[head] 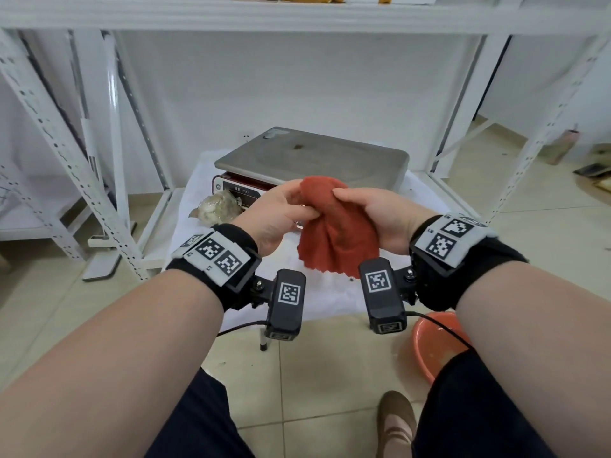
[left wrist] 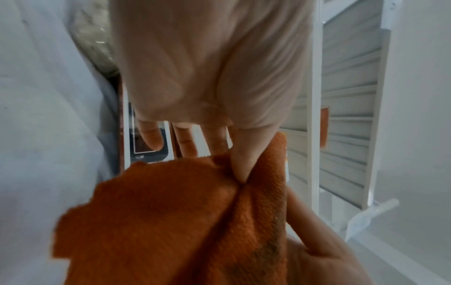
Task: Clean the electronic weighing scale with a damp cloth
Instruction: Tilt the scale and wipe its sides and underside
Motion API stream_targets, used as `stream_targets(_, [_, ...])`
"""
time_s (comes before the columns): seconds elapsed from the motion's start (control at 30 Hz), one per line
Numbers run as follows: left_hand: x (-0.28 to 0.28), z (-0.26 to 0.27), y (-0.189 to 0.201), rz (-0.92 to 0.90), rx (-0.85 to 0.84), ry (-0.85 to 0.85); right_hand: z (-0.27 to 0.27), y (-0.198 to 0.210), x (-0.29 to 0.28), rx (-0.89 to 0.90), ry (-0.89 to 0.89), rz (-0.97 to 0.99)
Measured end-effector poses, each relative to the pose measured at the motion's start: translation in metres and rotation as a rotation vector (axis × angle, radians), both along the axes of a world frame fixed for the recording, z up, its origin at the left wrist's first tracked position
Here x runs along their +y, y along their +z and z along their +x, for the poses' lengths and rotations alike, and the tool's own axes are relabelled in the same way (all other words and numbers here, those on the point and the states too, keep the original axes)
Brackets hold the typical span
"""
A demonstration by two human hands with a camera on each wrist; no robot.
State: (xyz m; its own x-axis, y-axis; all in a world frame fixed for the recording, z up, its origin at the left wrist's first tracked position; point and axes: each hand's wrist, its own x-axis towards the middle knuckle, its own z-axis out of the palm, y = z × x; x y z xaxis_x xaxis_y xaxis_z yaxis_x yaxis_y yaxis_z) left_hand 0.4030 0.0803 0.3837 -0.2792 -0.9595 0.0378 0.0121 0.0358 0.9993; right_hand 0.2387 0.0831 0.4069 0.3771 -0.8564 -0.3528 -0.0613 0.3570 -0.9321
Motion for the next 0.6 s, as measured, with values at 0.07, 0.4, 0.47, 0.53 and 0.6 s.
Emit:
stream_targets(0.07, [-0.002,-0.006,0.003,-0.037,-0.042,0.016,-0.005,-0.002,-0.002,-0.013,-0.043,-0.014])
stream_targets(0.4, [-0.038,-0.009,-0.003,-0.394,-0.85,0.218,-0.035,-0.008,-0.001,0.632,-0.276,-0.782])
stream_targets(0.47, [-0.045,-0.008,-0.008,-0.444,-0.978,0.206,-0.036,-0.013,-0.002,0.817,-0.207,-0.944])
stream_targets(0.53, [-0.049,-0.006,-0.012,-0.482,-1.084,0.194,-0.032,-0.021,-0.003,0.932,-0.161,-1.043])
stream_targets(0.6, [-0.049,-0.006,-0.012,-0.512,-1.147,0.187,-0.028,-0.03,-0.006,1.036,-0.121,-1.143])
